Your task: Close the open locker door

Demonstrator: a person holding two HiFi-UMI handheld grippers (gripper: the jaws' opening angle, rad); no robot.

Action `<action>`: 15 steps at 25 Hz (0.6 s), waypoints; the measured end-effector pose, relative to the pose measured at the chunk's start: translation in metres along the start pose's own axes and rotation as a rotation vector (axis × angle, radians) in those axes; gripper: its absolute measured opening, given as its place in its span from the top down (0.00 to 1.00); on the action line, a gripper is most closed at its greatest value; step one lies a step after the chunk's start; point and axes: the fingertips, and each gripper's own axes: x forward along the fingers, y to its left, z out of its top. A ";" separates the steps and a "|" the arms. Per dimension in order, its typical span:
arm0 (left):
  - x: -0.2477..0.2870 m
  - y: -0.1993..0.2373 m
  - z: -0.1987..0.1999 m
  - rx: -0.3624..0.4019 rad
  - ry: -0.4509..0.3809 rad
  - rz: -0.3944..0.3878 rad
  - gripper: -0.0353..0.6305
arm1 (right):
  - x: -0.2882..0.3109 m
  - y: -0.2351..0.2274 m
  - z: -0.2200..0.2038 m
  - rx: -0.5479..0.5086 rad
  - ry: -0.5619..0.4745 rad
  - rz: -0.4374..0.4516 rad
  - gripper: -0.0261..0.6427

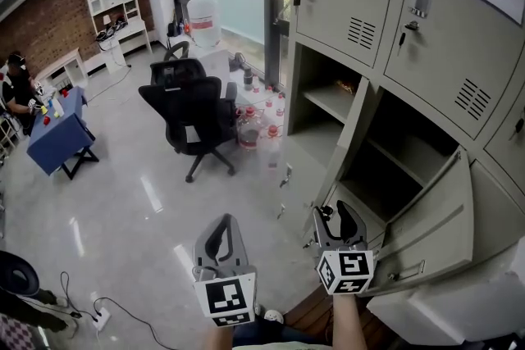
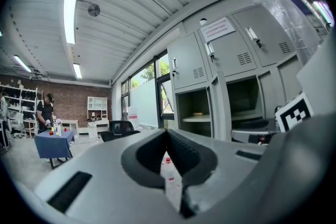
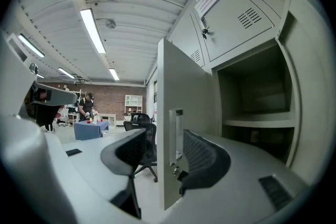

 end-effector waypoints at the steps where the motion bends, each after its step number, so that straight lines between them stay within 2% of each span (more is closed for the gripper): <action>1: 0.001 -0.001 0.000 0.000 0.002 0.000 0.94 | 0.002 -0.002 -0.002 -0.002 0.005 -0.001 0.61; 5: 0.006 -0.005 0.000 0.000 0.003 -0.007 0.94 | 0.007 -0.010 -0.005 -0.018 0.018 -0.008 0.69; 12: 0.014 -0.004 -0.003 -0.007 0.005 -0.011 0.94 | 0.015 -0.005 -0.006 -0.042 0.028 0.010 0.70; 15: 0.016 -0.005 -0.003 -0.006 0.005 -0.013 0.94 | 0.017 -0.007 -0.007 -0.050 0.031 0.010 0.74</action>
